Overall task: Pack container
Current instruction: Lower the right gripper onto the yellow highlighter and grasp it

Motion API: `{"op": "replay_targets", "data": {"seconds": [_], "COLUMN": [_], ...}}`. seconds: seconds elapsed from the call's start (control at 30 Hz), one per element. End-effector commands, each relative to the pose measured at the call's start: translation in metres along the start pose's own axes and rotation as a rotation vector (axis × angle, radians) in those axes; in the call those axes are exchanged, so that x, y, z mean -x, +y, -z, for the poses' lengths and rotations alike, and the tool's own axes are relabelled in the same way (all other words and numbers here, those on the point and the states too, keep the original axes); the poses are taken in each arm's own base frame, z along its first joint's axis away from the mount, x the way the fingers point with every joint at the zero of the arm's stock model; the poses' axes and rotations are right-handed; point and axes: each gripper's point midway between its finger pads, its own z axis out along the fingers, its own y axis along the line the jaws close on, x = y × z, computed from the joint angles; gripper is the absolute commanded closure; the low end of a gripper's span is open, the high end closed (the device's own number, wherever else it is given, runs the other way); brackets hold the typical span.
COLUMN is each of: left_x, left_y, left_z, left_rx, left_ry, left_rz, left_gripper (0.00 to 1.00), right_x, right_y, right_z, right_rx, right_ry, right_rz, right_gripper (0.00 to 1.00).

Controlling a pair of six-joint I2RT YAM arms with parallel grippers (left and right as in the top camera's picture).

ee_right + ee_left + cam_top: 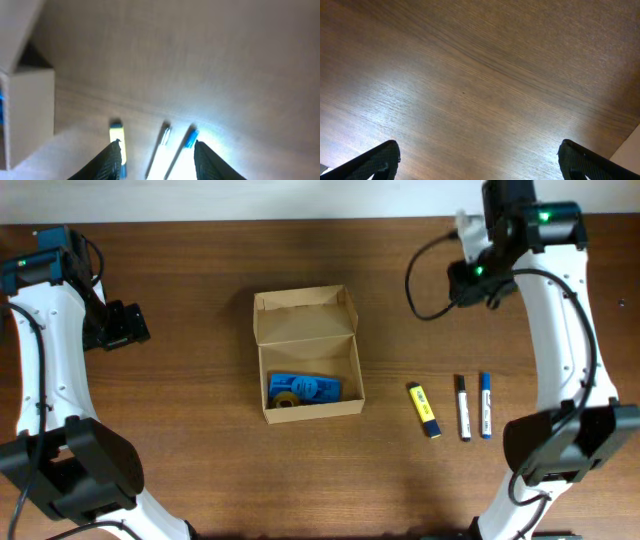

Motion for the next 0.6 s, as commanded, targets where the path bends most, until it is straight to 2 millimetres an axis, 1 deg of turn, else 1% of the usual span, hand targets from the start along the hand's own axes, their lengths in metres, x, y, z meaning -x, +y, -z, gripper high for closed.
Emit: {"op": "replay_targets", "data": {"seconds": [0.0, 0.03, 0.13, 0.27, 0.4, 0.57], "left_x": [-0.001, -0.001, -0.001, -0.001, -0.001, -0.001], "left_y": [0.001, 0.001, 0.001, 0.001, 0.001, 0.001], "left_z": [0.003, 0.003, 0.003, 0.003, 0.003, 0.003], "left_rx": [-0.003, -0.003, -0.003, -0.003, -0.003, -0.003], "left_ry": [-0.007, -0.007, -0.007, -0.007, -0.007, -0.007], "left_rz": [-0.013, -0.013, -0.013, -0.013, -0.013, -0.013], "left_gripper": [0.00, 0.00, 0.00, 0.00, 0.00, 0.00], "right_x": [-0.029, -0.039, -0.064, -0.089, -0.107, -0.123], "right_y": [0.026, 0.031, 0.045, 0.063, 0.071, 0.075], "right_z": [-0.036, -0.046, -0.067, -0.096, -0.125, -0.152], "right_rx": [0.084, 0.091, 0.105, 0.138, 0.172, 0.187], "right_ry": [0.142, 0.188, 0.285, 0.360, 0.380, 0.384], "right_rz": [-0.025, -0.023, -0.009, 0.010, -0.010, -0.042], "right_gripper": [0.53, 0.50, 0.46, 0.43, 0.41, 0.41]}}
